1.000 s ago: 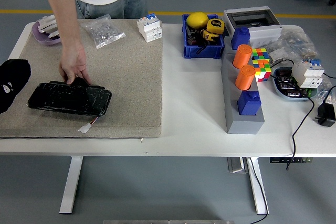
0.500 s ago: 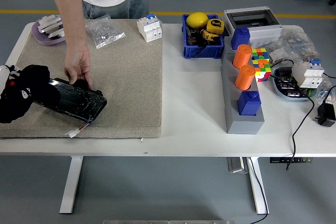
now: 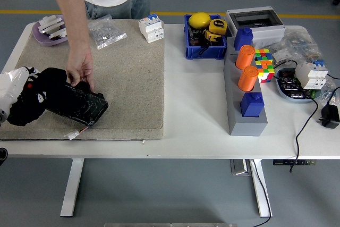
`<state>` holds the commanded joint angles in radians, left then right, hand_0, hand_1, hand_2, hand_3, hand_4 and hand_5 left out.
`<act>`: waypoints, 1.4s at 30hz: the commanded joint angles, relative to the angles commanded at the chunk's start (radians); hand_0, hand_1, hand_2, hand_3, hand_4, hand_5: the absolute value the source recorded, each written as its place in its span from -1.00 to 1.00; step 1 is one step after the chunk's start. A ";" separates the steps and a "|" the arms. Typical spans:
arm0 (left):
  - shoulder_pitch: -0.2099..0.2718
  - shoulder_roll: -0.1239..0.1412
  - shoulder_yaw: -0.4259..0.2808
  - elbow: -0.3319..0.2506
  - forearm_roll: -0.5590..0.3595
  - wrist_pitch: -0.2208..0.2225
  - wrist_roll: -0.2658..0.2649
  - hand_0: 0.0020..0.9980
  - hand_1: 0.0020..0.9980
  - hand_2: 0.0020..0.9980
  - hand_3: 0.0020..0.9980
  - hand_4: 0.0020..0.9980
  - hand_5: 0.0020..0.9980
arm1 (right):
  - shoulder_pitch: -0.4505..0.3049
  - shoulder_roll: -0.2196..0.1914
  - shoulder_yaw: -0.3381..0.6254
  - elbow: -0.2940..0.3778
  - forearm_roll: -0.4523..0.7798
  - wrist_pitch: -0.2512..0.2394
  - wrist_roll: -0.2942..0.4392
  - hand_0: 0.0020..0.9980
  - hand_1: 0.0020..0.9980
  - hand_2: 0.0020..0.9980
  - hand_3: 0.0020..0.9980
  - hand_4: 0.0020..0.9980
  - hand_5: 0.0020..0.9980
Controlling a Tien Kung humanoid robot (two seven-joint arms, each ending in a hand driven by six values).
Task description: Pick the rag up,wipe the panel,place it on the desk
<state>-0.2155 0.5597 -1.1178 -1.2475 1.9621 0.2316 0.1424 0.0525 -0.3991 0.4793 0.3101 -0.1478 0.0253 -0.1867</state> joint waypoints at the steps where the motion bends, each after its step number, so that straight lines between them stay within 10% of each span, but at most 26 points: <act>1: 0.005 0.002 0.008 -0.013 0.003 -0.003 0.005 -0.50 -0.59 0.06 0.08 -0.22 -1.00 | 0.000 0.000 -0.001 0.000 0.000 0.000 0.000 0.65 0.38 0.41 0.31 0.94 0.53; 21: 0.058 -0.011 0.213 -0.267 0.045 -0.032 0.107 -0.51 -0.59 0.06 0.10 -0.13 -1.00 | -0.001 -0.013 0.005 -0.002 0.001 0.004 0.000 0.65 0.38 0.41 0.31 0.94 0.54; 42: 0.049 -0.032 0.189 -0.224 0.048 -0.011 0.132 -0.50 -0.58 0.06 0.10 -0.14 -1.00 | 0.006 -0.010 -0.008 0.001 0.004 0.004 -0.001 0.64 0.37 0.41 0.32 0.95 0.54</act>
<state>-0.1665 0.5272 -0.9291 -1.4720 2.0104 0.2207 0.2739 0.0581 -0.4089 0.4711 0.3106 -0.1438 0.0297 -0.1879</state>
